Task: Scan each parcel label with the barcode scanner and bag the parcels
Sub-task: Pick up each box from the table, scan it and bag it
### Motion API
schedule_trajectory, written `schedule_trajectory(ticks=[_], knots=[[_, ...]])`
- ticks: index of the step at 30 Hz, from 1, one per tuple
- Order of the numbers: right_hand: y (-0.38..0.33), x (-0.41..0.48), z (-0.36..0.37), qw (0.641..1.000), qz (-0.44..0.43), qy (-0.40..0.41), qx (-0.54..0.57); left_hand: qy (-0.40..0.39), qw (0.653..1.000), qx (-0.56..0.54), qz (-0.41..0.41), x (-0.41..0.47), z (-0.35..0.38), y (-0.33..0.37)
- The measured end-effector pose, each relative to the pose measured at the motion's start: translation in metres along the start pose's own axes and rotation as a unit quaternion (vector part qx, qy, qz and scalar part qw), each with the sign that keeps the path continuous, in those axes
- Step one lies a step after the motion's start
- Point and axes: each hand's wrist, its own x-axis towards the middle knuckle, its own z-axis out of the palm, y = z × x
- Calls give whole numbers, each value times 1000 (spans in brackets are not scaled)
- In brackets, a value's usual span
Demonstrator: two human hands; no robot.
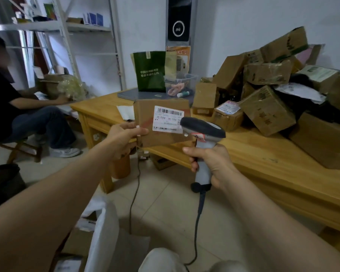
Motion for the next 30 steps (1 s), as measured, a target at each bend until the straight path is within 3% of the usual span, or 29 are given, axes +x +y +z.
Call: schedule_trajectory(ticks=[7,12,19,30], knots=[[57,27,46,988,129,-71,-37,169,984,23,-46,-7,-112,-59],[109,41,98,969,183,-125,-109,296,944,85,-120,-30,-199,-119],[184,68,171,940,191,-130,-251,317,901,183,-234,-48,-258,-191],[286,101,240,897,205,-149,-363,310,885,253,-238,-28,-293,-208]])
